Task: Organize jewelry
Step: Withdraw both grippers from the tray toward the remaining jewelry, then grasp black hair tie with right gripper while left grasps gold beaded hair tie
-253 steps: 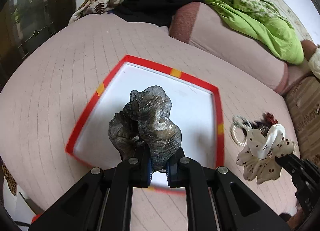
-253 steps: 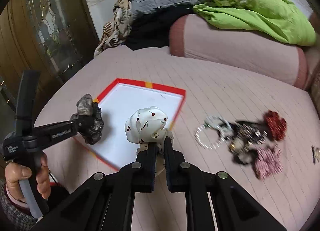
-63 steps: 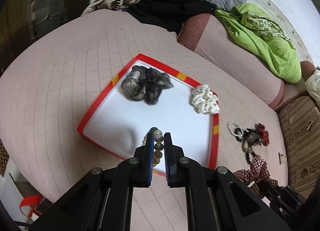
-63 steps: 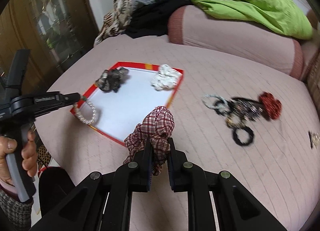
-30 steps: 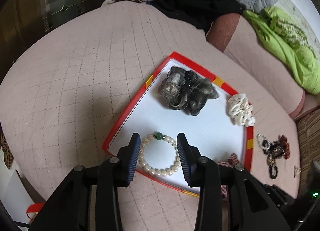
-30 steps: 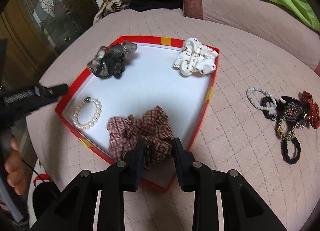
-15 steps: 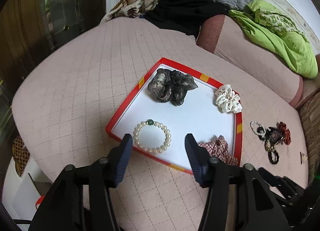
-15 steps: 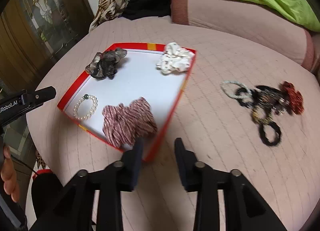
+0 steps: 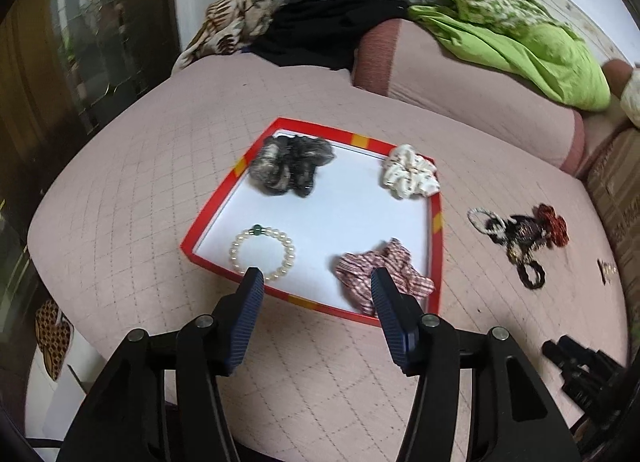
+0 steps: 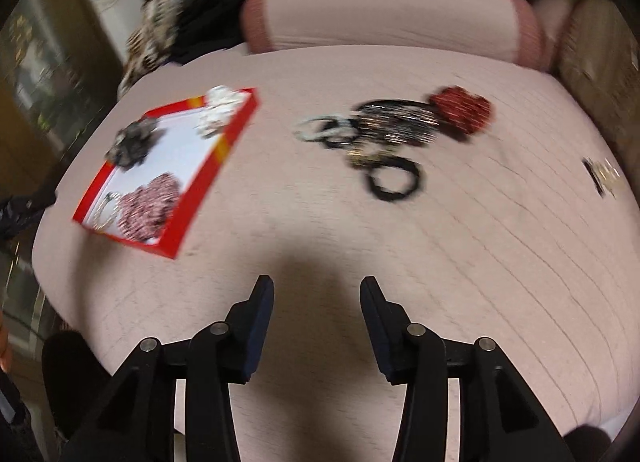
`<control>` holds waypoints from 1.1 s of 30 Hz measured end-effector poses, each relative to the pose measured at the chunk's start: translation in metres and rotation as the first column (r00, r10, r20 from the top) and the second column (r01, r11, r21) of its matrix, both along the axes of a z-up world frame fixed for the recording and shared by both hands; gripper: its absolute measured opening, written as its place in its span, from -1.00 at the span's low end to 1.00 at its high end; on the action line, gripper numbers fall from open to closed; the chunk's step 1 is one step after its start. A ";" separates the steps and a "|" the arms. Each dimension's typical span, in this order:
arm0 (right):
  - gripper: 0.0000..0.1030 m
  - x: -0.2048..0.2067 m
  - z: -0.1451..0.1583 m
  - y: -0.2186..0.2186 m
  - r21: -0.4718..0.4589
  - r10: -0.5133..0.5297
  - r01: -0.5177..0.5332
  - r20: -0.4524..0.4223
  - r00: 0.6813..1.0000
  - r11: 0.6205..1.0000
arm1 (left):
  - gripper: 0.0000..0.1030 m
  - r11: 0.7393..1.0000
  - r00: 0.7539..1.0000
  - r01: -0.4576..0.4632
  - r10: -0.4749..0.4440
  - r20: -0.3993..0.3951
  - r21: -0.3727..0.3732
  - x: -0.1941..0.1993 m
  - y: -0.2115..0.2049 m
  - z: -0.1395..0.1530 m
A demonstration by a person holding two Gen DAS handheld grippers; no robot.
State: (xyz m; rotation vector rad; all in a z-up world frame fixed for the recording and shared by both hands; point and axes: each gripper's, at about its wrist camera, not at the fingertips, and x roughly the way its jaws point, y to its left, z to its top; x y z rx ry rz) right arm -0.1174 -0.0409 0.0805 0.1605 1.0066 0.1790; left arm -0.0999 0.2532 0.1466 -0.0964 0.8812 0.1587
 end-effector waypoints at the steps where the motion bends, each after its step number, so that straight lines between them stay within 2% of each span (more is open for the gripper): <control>1: -0.01 -0.002 -0.001 -0.008 0.006 -0.019 0.019 -0.002 1.000 1.000 | 0.07 1.000 1.000 0.011 -0.011 0.001 0.017 -0.001 -0.006 0.000; 8: 0.05 -0.008 -0.007 -0.054 0.046 -0.119 0.119 -0.017 0.993 0.992 | 0.08 0.997 0.997 0.070 -0.070 -0.016 0.043 -0.001 -0.036 -0.002; 19: 0.06 -0.008 -0.027 -0.077 0.095 -0.149 0.152 -0.044 0.988 0.984 | 0.08 0.976 0.977 0.208 -0.203 -0.070 0.068 0.014 -0.096 -0.017; 26: 0.06 0.004 -0.033 -0.088 0.113 -0.161 0.164 -0.041 0.986 0.980 | 0.08 0.960 0.956 0.279 -0.276 -0.099 0.016 0.035 -0.131 -0.033; 33: 0.06 0.043 -0.024 -0.093 0.087 -0.139 0.136 0.029 0.990 0.987 | 0.08 0.944 0.935 0.330 -0.327 -0.138 -0.007 0.054 -0.162 -0.058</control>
